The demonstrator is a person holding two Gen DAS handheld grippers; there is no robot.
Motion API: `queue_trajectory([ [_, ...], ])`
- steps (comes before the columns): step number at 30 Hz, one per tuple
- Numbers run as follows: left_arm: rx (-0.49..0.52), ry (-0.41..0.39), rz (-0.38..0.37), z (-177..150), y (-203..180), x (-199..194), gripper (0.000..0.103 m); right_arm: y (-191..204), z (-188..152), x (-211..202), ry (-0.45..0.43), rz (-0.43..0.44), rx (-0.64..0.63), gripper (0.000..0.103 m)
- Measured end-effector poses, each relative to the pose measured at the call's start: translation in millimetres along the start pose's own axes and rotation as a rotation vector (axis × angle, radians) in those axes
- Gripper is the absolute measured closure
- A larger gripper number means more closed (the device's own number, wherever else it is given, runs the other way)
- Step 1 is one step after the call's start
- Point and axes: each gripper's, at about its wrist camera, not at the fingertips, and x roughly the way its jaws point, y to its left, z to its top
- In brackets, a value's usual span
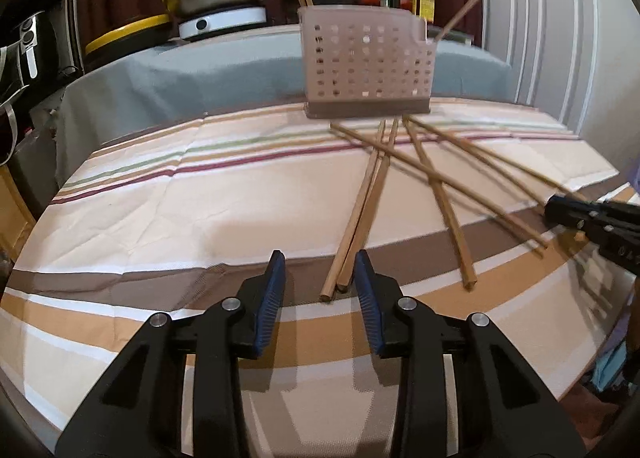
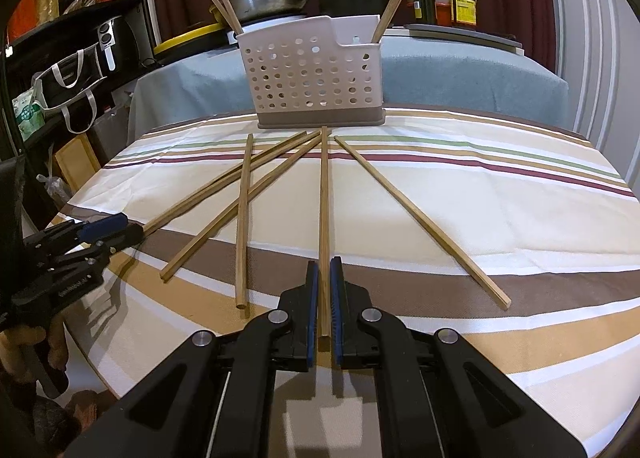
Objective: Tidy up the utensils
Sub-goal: 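Close the right gripper on a chopstick while the left gripper grasps another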
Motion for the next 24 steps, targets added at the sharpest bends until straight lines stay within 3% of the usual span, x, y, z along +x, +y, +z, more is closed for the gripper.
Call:
queue_trajectory([
  [6, -0.015, -0.002, 0.024, 2.3, 5.4, 1.2, 0.068, -0.4, 0.3, -0.1, 0.000, 0.005, 0.002, 0.096],
  [17, 0.054, -0.001, 0.017, -0.8, -7.8, 1.8, 0.068, -0.2, 1.0, -1.2, -0.003, 0.013, 0.006, 0.096],
  [24, 0.032, -0.013, 0.045, -2.2, 3.7, -5.8, 0.068, -0.6, 2.5, -2.6, -0.009, 0.019, 0.013, 0.096],
])
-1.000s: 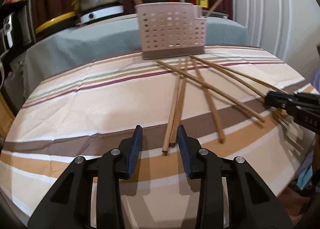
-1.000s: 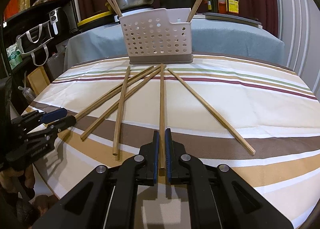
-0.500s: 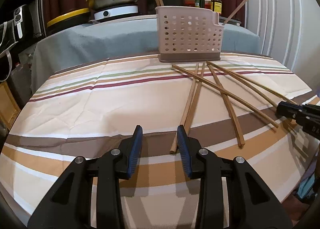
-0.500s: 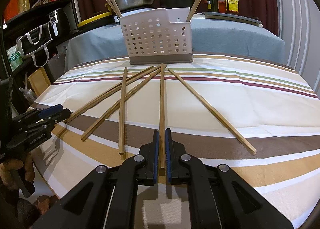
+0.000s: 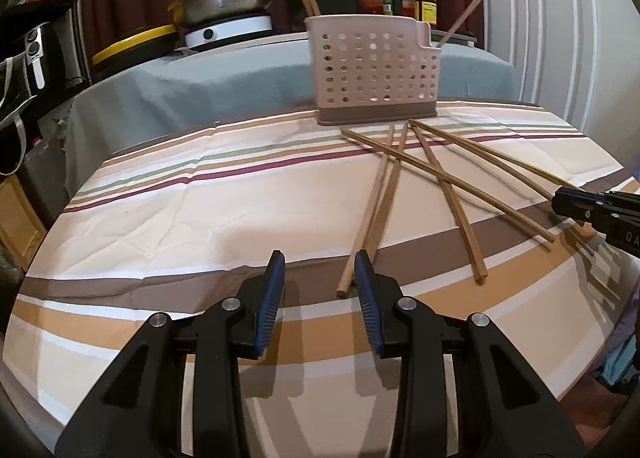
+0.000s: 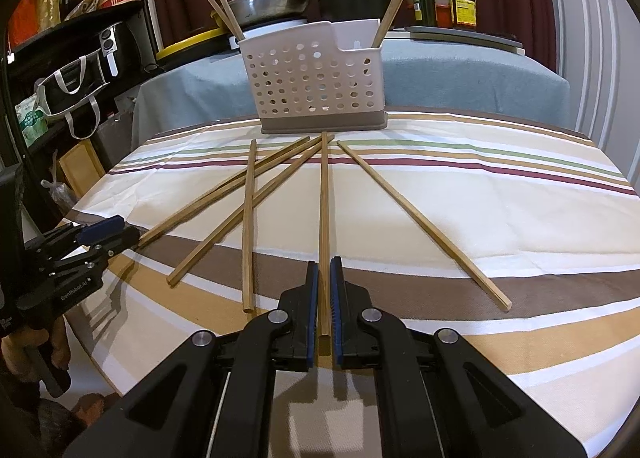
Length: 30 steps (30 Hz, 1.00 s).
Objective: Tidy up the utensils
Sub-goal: 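Close the right gripper on a chopstick while the left gripper grasps another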
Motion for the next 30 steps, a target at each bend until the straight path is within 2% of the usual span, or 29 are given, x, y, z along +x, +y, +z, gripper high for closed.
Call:
queue_trajectory([
  [5, 0.011, -0.002, 0.037, -3.0, 3.9, -2.0, 0.068, 1.4, 0.7, 0.1, -0.001, 0.004, -0.001, 0.096],
  [13, 0.061, -0.012, 0.026, -4.4, -8.0, -4.8, 0.068, 1.1, 0.9, -0.6, -0.001, 0.006, 0.000, 0.096],
  [21, 0.041, 0.009, 0.032, -5.5, -1.9, 0.1, 0.068, 0.7, 0.3, -1.7, -0.002, 0.011, 0.003, 0.096],
  [27, 0.084, 0.007, 0.023, -5.4, -11.7, 3.8, 0.068, 0.7, 0.7, -1.8, -0.002, 0.010, 0.003, 0.096],
  [30, 0.072, 0.006, 0.011, -4.8, -10.0, 4.7, 0.069, 0.4, 0.1, -2.2, -0.002, 0.009, 0.006, 0.096],
])
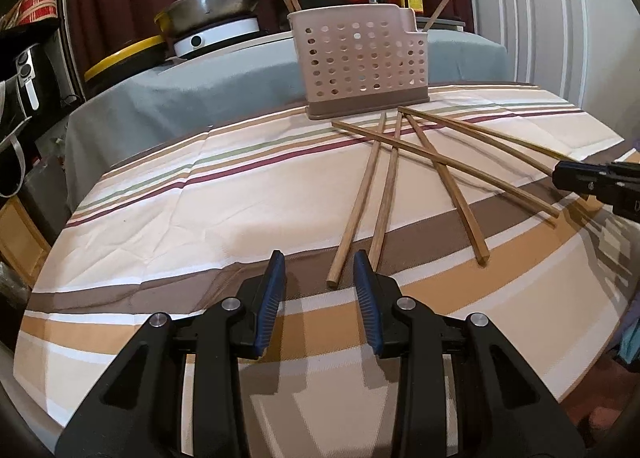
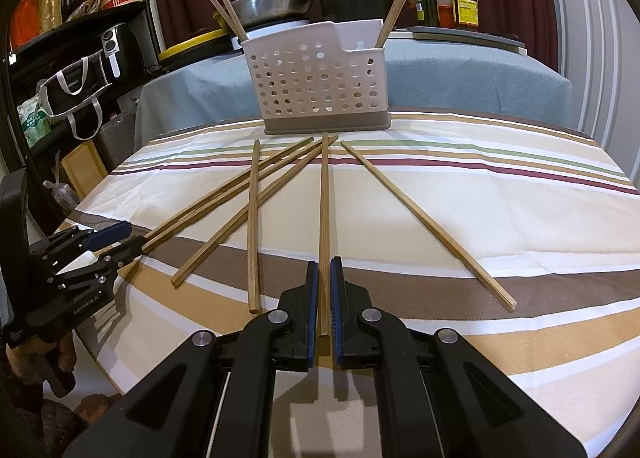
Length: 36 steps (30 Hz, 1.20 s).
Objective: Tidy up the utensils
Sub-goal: 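Close the right gripper on a chopstick while the left gripper grasps another, then lift both chopsticks and carry them over the white caddy with both grippers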
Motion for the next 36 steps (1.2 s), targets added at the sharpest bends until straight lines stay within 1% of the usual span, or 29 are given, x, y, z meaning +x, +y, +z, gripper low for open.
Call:
queue_trajectory([
  [2, -0.006, -0.002, -0.018, 0.0, 0.0, 0.4, 0.075, -0.2, -0.9, 0.7, 0.000, 0.004, 0.005, 0.096],
  [4, 0.011, -0.008, -0.024, -0.3, -4.5, -0.2, 0.083, -0.1, -1.4, 1.6, 0.001, 0.011, 0.009, 0.096],
  [6, 0.023, -0.012, -0.023, 0.1, -7.2, 0.1, 0.086, 0.2, -1.5, 2.4, 0.002, 0.013, 0.008, 0.096],
  [8, 0.015, -0.010, -0.039, 1.6, -6.4, 2.4, 0.089, 1.0, -2.1, 2.9, 0.001, 0.016, 0.006, 0.096],
  [9, 0.007, -0.009, -0.049, 2.5, -5.5, 3.3, 0.093, 1.7, -2.5, 3.0, 0.002, 0.017, 0.005, 0.096],
  [10, 0.001, -0.007, -0.059, 3.0, -5.3, 3.8, 0.094, 1.4, -2.5, 2.9, 0.002, 0.017, 0.004, 0.096],
  [21, 0.020, -0.061, -0.050, 7.7, -9.7, -12.6, 0.095, 1.7, -5.1, 1.6, 0.001, 0.018, -0.003, 0.096],
  [27, 0.011, -0.053, -0.049, 5.7, -7.7, -10.4, 0.095, 0.4, -10.4, 5.1, 0.019, 0.018, 0.001, 0.096],
  [33, -0.006, -0.053, -0.045, 4.5, -3.6, -10.9, 0.095, 2.0, -12.8, 0.1, 0.002, 0.016, 0.011, 0.096],
  [36, -0.005, -0.058, -0.043, 4.6, -3.4, -11.7, 0.095, 11.9, -9.7, -5.7, -0.036, 0.026, -0.021, 0.096],
])
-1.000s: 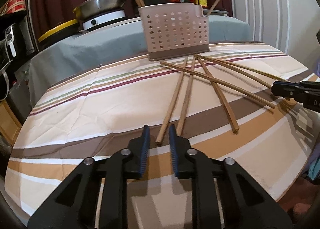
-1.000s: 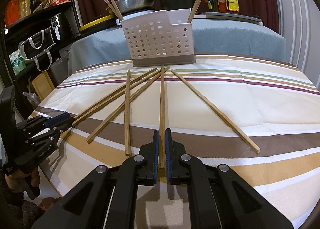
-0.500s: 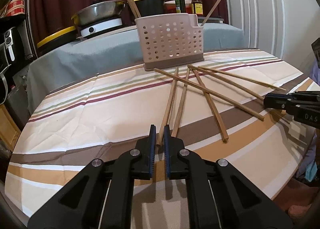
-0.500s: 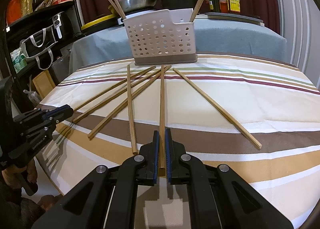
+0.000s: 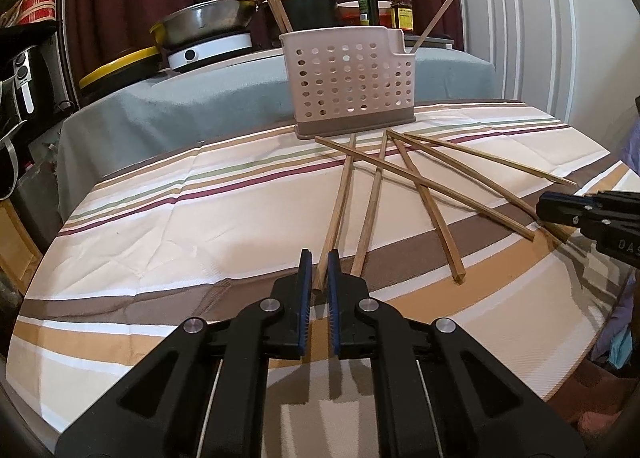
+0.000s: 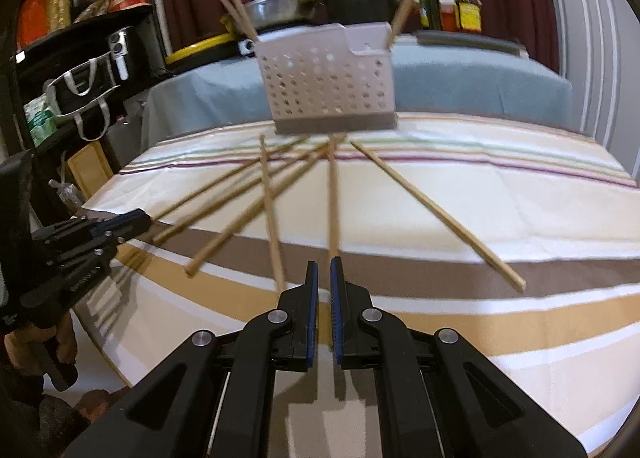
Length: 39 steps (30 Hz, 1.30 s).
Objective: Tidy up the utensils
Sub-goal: 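Lift both chopsticks and carry them over the white caddy with both grippers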
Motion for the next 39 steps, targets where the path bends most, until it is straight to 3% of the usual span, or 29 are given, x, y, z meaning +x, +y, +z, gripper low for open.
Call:
queue_trajectory([
  [7, -0.007, -0.001, 0.001, -0.7, 3.0, -1.6, 0.095, 15.6, -0.3, 12.1, 0.027, 0.060, -0.029, 0.091],
  [14, -0.008, -0.001, 0.000, -1.4, 4.8, -1.9, 0.095, 16.7, -1.5, 19.6, 0.048, 0.058, -0.015, 0.085],
  [16, -0.008, -0.002, 0.000, -1.6, 4.4, -1.8, 0.095, 17.0, -2.1, 18.9, 0.043, 0.058, -0.011, 0.085],
  [18, -0.007, -0.004, 0.000, -1.4, 3.7, -2.2, 0.095, 15.3, -2.2, 18.8, 0.044, 0.056, -0.006, 0.093],
  [20, -0.007, -0.007, 0.001, -0.8, 3.5, -2.8, 0.095, 12.3, -2.0, 18.0, 0.045, 0.065, 0.012, 0.095],
  [39, -0.022, -0.159, 0.008, 32.4, 5.4, -58.1, 0.096, 19.4, 39.2, -49.2, -0.178, 0.020, -0.036, 0.096],
])
